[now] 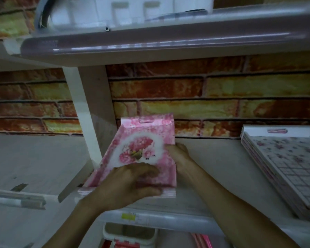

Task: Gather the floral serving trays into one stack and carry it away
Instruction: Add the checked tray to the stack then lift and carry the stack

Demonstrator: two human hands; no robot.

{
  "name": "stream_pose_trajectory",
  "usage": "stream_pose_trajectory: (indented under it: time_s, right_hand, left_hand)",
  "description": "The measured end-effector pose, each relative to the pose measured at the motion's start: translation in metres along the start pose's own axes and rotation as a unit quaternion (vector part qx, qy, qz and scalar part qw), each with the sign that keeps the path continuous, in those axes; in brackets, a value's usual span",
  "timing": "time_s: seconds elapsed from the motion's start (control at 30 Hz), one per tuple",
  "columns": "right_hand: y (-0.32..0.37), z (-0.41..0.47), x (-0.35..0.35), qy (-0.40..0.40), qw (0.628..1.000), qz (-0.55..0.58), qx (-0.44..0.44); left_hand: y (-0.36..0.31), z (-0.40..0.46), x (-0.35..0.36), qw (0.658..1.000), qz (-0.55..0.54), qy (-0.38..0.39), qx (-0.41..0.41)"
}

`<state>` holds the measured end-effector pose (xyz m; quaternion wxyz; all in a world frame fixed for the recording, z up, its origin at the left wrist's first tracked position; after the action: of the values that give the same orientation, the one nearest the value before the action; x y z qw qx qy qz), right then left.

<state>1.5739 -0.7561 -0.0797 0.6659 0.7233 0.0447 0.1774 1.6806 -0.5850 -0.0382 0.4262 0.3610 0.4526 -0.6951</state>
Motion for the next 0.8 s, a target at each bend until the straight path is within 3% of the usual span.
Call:
stream_pose_trajectory:
  time_s: [0.07, 0.27, 0.47, 0.8]
  right_hand:
    - [0.016, -0.007, -0.018, -0.016, 0.999, 0.0, -0.051]
    - [0.057, -0.034, -0.088, -0.067, 0.985, -0.026, -0.155]
    - [0.078, -0.059, -0.166, -0.107, 0.98, -0.042, -0.164]
    - [0.135, -0.088, -0.337, -0.14, 0.977, -0.045, -0.157]
  left_hand:
    - [0.007, 0.01, -0.01, 0.999, -0.038, -0.026, -0.024]
    - [0.034, 0.055, -0.019, 0.972, -0.02, -0.213, -0.096]
    - [-0.006, 0.095, 0.035, 0.943, -0.197, -0.125, -0.236]
    - [-0.155, 0.169, 0.101, 0.91, -0.33, -0.137, -0.212]
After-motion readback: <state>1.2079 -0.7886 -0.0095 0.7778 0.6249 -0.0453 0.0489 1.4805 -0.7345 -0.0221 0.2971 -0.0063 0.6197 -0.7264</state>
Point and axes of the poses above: each hand's wrist, its own z-axis towards the middle knuckle, its own x-axis out of the palm, y = z × x, the point moved 4 cm from there along z, towards the middle knuckle, and after that the axes turned 6 degrees about -x, right-handed, at the moved point
